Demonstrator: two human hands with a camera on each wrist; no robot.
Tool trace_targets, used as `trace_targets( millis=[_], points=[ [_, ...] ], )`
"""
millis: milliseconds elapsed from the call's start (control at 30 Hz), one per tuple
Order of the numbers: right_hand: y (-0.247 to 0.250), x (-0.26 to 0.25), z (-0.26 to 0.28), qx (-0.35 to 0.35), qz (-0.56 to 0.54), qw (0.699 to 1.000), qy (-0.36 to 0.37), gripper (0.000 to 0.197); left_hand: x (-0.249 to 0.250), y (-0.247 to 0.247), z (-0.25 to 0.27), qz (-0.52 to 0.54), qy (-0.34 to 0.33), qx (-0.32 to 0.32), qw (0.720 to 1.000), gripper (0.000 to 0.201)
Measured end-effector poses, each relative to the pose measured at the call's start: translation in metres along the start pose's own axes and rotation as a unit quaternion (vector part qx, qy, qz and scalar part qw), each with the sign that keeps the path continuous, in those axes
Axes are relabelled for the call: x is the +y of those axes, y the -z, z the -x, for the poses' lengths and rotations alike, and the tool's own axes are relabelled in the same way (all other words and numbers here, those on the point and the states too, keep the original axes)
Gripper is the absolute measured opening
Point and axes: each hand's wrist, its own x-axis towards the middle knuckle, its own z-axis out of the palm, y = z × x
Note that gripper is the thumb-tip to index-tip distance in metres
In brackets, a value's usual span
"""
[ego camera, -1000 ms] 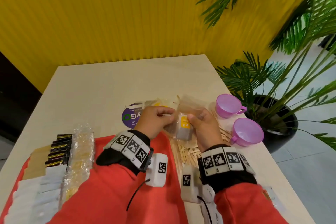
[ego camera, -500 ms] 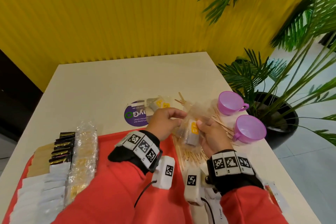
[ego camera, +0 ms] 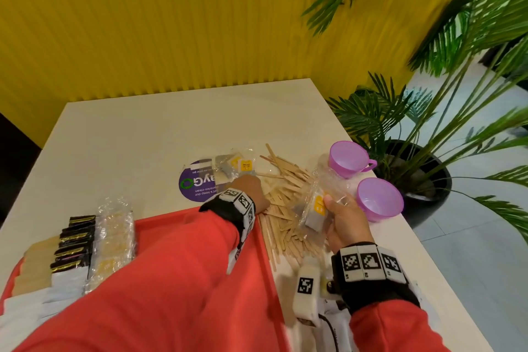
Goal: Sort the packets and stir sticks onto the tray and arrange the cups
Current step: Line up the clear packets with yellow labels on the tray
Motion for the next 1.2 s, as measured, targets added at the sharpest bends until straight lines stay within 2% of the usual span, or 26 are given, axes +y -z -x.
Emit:
trace_targets(
  millis=[200,267,333,400,467,567,600,667,733,833,900,933,1067,1200],
  points=[
    [0.003,0.003,-0.001,-0.018,0.025,1.0,0.003,0.028,0.004,0.006,0.002,-0.022,0.003,0.04,0.999,0.025],
    [0.003,0.004,-0.003,-0.021,0.025,0.999,-0.002,0.027,-0.002,0.011,0.004,0.015,0.023,0.065,0.998,0.025],
    [0.004,0.007,-0.005,-0.024,0.025,0.999,-0.017,0.028,-0.011,0.017,0.006,0.098,0.042,0.101,0.989,0.023],
    [0.004,0.01,-0.009,-0.024,0.016,0.999,-0.024,0.032,-0.021,0.019,0.009,0.224,0.05,0.147,0.962,0.023],
    [0.001,0.012,-0.011,-0.028,0.003,0.999,-0.02,0.035,-0.022,0.021,0.016,0.36,0.029,0.152,0.92,0.019],
    [-0.007,0.013,-0.012,-0.048,0.005,0.999,-0.018,0.03,-0.012,0.023,0.033,0.527,0.0,0.097,0.844,0.013],
    [-0.01,0.013,-0.011,-0.059,0.011,0.998,-0.017,0.023,-0.009,0.023,0.037,0.549,-0.013,0.072,0.833,0.014],
    [-0.015,0.013,-0.012,-0.067,0.025,0.997,-0.014,0.013,-0.006,0.018,0.041,0.533,-0.059,0.013,0.844,0.025],
    [-0.017,0.014,-0.011,-0.085,0.04,0.996,-0.015,0.016,-0.002,0.014,0.044,0.485,-0.1,-0.058,0.867,0.037],
    [-0.013,0.015,-0.012,-0.099,0.04,0.994,-0.019,0.021,0.002,0.012,0.042,0.459,-0.093,-0.109,0.877,0.033],
    [-0.007,0.016,-0.015,-0.088,0.023,0.996,-0.019,0.02,0.001,0.015,0.035,0.462,-0.076,-0.094,0.878,0.021],
    [-0.004,0.017,-0.016,-0.081,0.02,0.996,-0.02,0.02,-0.003,0.016,0.028,0.45,-0.061,-0.073,0.888,0.021],
    [0.003,0.017,-0.014,-0.071,0.031,0.996,-0.036,0.024,-0.022,0.021,-0.007,0.303,0.043,0.045,0.951,0.031],
    [0.008,0.022,-0.016,-0.062,0.027,0.997,-0.019,0.028,-0.035,0.021,-0.035,0.151,0.139,0.044,0.978,0.057]
  ],
)
